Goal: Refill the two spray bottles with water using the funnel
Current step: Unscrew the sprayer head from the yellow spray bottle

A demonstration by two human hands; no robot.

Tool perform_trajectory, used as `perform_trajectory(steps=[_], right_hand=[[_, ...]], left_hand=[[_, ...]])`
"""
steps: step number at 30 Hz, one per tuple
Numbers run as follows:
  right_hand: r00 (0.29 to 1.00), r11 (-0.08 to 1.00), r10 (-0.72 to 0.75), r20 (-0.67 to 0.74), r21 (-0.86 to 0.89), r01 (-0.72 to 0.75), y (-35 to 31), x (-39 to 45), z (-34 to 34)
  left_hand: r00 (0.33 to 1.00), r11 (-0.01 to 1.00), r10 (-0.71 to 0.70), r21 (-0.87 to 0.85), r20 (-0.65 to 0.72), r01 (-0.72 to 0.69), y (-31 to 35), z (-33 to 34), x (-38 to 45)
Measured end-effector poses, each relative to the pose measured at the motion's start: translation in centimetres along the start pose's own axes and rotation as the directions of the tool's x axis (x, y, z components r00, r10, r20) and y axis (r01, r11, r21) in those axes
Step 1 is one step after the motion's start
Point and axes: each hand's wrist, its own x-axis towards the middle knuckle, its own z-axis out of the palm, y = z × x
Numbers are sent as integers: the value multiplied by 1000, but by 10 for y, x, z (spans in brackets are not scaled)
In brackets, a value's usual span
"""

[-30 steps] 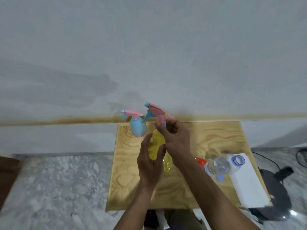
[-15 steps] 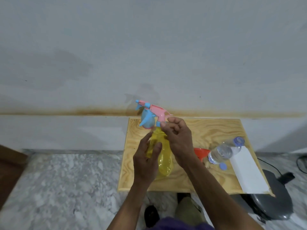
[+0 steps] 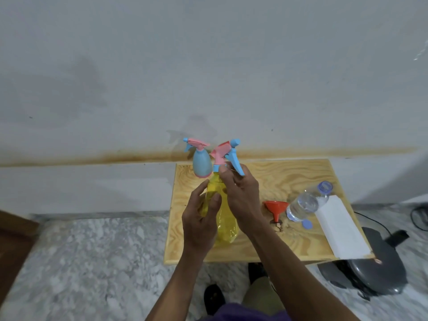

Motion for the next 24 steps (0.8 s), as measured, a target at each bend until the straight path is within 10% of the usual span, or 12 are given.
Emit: perform_trajectory(steps=[24], right_hand=[[992, 991, 116, -55, -57, -119, 3, 7, 2]], left_hand=[[996, 975, 47, 215, 72, -61, -3, -6, -6]])
